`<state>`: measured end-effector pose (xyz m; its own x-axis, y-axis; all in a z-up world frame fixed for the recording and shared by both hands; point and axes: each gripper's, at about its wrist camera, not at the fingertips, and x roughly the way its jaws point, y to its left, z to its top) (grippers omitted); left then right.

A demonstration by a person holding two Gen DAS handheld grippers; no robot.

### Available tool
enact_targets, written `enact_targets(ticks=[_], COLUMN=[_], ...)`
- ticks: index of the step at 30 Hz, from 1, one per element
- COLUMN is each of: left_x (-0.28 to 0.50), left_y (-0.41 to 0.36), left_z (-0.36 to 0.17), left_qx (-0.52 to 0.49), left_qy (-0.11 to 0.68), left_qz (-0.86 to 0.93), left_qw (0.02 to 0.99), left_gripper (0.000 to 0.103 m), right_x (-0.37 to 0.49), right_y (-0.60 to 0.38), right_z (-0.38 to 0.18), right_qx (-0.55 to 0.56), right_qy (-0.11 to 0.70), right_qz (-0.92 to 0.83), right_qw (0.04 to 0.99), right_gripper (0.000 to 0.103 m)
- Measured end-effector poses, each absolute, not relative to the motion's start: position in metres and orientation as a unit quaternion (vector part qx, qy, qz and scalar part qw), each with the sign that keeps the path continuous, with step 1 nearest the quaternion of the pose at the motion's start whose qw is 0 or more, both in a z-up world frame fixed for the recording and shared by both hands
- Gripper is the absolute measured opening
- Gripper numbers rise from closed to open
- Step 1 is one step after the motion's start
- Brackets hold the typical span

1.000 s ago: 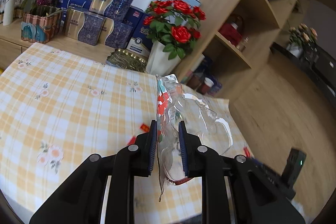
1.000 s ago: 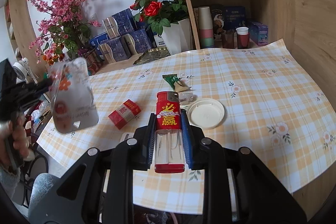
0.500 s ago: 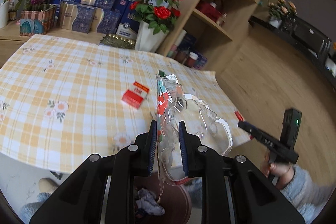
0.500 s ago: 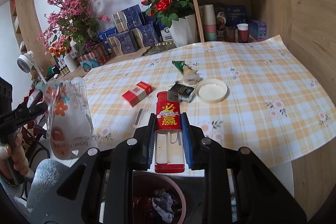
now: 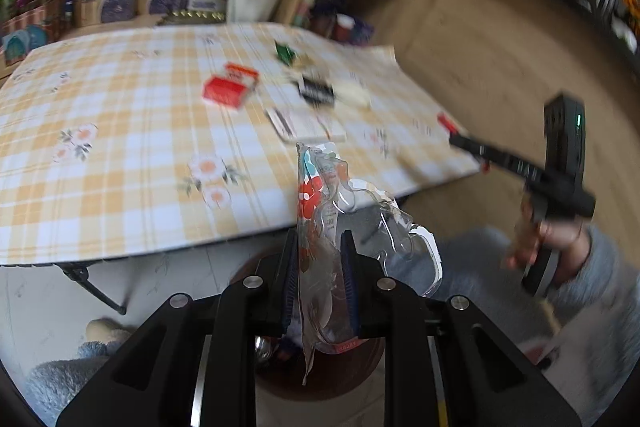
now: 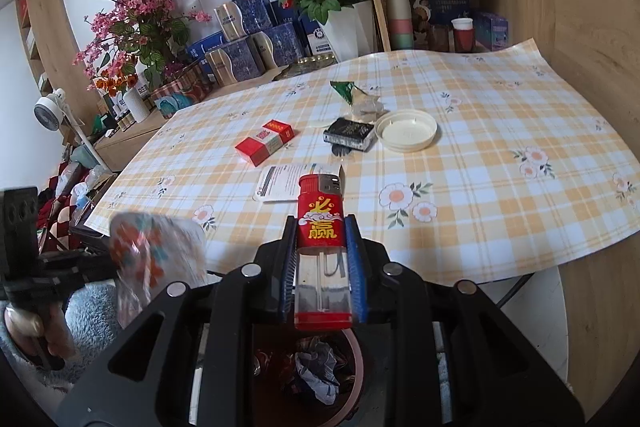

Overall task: Collect trash
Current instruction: 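Carry the floral bag over the bin and open the left tool while the right tool carries the lighter, then open the right tool over the bin to drop the red lighter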

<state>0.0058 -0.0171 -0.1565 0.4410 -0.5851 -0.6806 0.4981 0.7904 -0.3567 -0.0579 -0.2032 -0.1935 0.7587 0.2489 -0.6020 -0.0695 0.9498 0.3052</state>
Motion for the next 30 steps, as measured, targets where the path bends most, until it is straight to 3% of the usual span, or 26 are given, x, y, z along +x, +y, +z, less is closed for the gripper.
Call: enact_targets(ticks=[13,18,20,23,30], left_x=[-0.009,0.000,0.004,0.006,0.001], left_y=[-0.079,-0.079,-0.073,-0.067,-0.046], left_z=[-0.215,-0.227,-0.224,-0.212,-0.185], left_qx=[0.136,0.130,0.107,0.085,0.063], left_qy=[0.441,0.444,0.436,0.416,0.360], left_qz=[-0.353,-0.350,-0.346,-0.341,-0.297], left_qw=[0.814,0.815,0.824,0.839,0.882], left_gripper=[0.024,0.042,0.060,0.076,0.092], right_x=[-0.052,-0.052,-0.054,-0.056,-0.061], right_y=[-0.206,-0.204,-0.200,-0.194,-0.179], right_z=[-0.214,-0.217,-0.217,-0.218,-0.227], right_qx=[0.145,0.140,0.131,0.116,0.114], right_qy=[0.355,0.362,0.362,0.364,0.371], right_qz=[0.086,0.087,0.090,0.094,0.108], right_qw=[0.919,0.918,0.919,0.919,0.915], right_gripper=[0.026,0.026,0.026,0.026,0.026])
